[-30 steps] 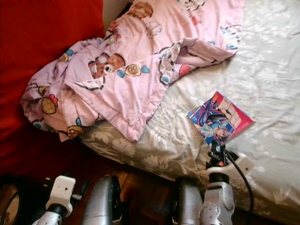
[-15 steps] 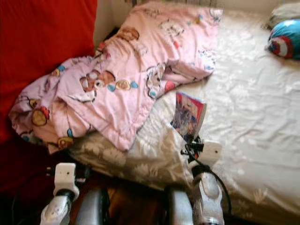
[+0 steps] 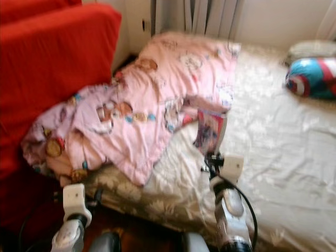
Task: Clean up the room
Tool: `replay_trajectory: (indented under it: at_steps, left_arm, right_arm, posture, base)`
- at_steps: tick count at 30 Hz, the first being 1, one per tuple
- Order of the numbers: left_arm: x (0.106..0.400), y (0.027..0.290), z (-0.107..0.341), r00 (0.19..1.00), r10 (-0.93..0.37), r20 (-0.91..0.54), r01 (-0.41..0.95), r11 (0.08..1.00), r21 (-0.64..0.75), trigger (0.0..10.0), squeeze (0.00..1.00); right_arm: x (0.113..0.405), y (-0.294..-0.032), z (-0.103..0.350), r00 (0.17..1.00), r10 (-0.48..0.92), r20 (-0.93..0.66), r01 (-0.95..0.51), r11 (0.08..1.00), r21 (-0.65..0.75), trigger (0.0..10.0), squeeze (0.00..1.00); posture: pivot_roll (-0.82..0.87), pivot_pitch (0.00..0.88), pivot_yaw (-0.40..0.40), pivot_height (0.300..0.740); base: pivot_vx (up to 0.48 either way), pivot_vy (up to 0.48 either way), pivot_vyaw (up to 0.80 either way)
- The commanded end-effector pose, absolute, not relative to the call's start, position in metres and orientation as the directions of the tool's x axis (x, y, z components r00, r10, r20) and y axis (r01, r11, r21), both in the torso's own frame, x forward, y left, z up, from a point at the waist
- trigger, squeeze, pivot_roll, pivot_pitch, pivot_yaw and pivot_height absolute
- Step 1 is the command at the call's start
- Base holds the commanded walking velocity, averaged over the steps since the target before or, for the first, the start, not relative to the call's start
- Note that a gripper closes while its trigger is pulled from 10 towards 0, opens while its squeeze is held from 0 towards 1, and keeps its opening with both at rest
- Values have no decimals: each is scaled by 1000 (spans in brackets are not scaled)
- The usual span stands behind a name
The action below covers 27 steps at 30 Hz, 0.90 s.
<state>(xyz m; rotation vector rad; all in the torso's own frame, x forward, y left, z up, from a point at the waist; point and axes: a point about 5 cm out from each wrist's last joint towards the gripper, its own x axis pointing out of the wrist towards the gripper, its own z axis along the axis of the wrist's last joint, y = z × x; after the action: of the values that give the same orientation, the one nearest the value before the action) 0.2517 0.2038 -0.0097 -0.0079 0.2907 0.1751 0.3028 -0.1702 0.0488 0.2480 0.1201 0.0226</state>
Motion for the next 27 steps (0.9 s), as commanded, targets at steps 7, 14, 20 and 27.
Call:
replay_trajectory:
  at_steps: [7,14,20,27]
  left_arm:
    - [234,222,-31,878,222,-424,-246,969,-1,10000,0]
    - [217,230,-48,805,219,-551,-244,969,28,10000,0]
    - [210,232,-55,763,213,-611,-266,964,3,10000,0]
    - [201,223,-64,721,209,-661,-291,957,-16,10000,0]
  right_arm:
    - [313,-172,52,996,10,-90,14,965,261,10000,0]
    - [316,-172,47,992,11,-122,22,963,269,10000,0]
    - [312,-183,38,986,-26,-166,67,966,250,10000,0]
    - [307,-203,32,981,-45,-191,85,975,206,10000,0]
  posture:
    - [29,0,-59,740]
    - [12,0,-20,740]
    - [-23,0,6,740]
    - [2,0,-59,740]
  base:
    - [0,0,0]
    - [0,0,0]
    - [0,0,0]
    - [0,0,0]
